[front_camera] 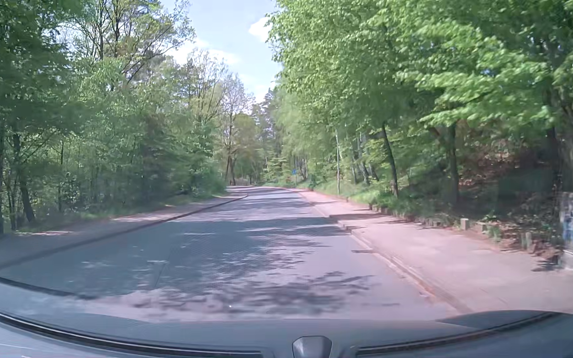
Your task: Follow the waypoints while adhering to traffic rules and regulations
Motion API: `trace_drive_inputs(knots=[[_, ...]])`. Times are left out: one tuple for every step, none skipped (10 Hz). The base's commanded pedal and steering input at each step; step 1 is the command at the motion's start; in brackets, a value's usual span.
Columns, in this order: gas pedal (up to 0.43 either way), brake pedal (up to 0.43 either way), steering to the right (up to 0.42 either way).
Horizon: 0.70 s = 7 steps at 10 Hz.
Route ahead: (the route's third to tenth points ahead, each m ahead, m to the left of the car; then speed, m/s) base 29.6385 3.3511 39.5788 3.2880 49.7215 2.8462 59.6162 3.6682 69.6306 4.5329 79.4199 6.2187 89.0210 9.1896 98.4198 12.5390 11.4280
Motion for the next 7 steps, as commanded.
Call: trace_drive_inputs(knots=[[0.039, 0.000, -0.003], [0.039, 0.000, -0.003], [0.039, 0.000, -0.003], [0.039, 0.000, -0.004], [0.039, 0.000, -0.004], [0.039, 0.000, -0.004], [0.039, 0.000, -0.004]])
